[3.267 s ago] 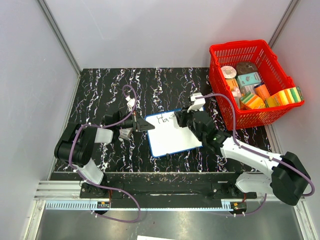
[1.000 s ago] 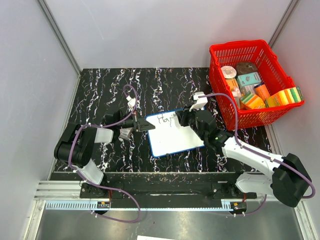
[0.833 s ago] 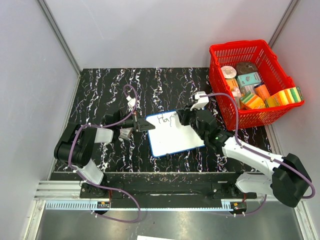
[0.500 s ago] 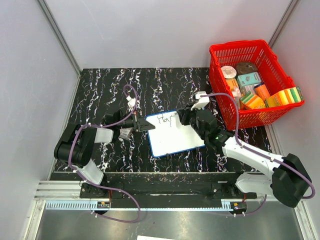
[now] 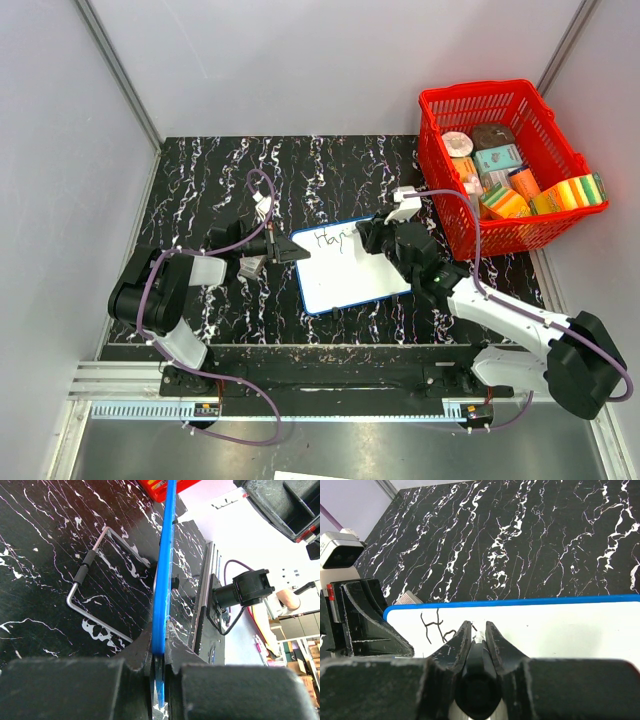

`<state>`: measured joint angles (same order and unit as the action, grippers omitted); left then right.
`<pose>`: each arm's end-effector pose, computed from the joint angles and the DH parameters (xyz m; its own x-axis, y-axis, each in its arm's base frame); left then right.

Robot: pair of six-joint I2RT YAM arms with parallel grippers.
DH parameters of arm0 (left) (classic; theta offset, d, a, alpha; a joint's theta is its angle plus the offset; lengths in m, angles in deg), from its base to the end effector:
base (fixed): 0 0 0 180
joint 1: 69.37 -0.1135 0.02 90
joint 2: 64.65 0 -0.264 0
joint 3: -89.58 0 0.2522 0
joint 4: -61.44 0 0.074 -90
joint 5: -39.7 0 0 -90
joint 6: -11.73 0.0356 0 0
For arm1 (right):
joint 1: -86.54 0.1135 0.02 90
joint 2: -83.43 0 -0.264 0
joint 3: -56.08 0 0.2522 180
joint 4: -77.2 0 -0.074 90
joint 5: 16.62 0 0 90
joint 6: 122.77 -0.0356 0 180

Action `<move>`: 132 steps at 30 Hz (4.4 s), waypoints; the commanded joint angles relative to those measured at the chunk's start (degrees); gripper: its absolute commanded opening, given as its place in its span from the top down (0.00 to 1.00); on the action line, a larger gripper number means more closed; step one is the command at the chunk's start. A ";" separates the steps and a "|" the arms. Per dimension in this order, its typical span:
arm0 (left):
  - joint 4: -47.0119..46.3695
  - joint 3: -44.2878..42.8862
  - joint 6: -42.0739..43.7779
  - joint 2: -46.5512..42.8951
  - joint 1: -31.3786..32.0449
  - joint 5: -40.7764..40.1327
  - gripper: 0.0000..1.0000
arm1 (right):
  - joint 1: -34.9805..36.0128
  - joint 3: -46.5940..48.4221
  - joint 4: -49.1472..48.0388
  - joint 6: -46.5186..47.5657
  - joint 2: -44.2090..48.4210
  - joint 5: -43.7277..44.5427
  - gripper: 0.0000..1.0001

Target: Write a sentence on the whiteboard

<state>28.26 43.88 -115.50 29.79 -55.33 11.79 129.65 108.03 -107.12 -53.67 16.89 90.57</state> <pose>0.2777 -0.1019 0.1628 -0.7756 -0.0980 -0.6236 0.5905 0.2365 -0.7716 0.2008 0.1736 0.2729 -0.2788 0.2059 -0.9380 -0.3652 0.8807 0.3018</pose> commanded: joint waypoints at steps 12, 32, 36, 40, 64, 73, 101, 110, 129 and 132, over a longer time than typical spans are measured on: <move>2.64 -0.84 7.79 -0.48 0.72 -3.81 1.00 | -0.57 -1.28 -2.39 -2.30 0.36 -3.65 1.00; 3.34 -0.93 8.14 -0.74 0.81 -3.99 1.00 | -0.57 -2.34 -3.27 0.95 7.75 4.08 1.00; 3.69 -0.84 8.32 -0.83 0.81 -3.99 1.00 | -0.57 -0.67 -3.10 0.61 5.90 2.06 1.00; 3.87 -0.93 8.41 -0.92 0.81 -4.08 1.00 | -0.66 -0.14 -3.45 0.25 4.50 1.62 1.00; 4.14 -1.02 8.76 -0.92 0.99 -3.99 1.00 | -0.66 -0.31 -4.33 -0.19 1.50 3.03 1.00; 4.57 -1.10 9.02 -1.09 0.99 -4.08 1.00 | -0.66 -1.72 -1.69 -0.80 1.50 0.30 1.00; 5.19 -1.45 9.28 -0.74 1.25 -4.34 1.00 | -0.66 -5.50 2.97 -2.12 5.46 -3.57 1.00; 5.45 -1.45 9.55 -0.83 1.34 -4.52 1.00 | -0.57 -5.06 2.36 -2.12 9.58 -2.95 1.00; 6.07 -1.45 9.99 -1.18 1.34 -4.52 1.00 | -0.66 3.11 -0.90 0.43 1.95 2.85 1.00; 6.16 -1.45 10.08 -1.27 1.34 -4.52 1.00 | -0.66 2.85 -0.81 0.43 1.24 3.11 1.00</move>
<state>31.65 42.81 -112.55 28.71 -54.39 11.63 129.32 108.19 -105.42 -53.98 18.83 91.57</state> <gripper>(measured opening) 0.083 0.200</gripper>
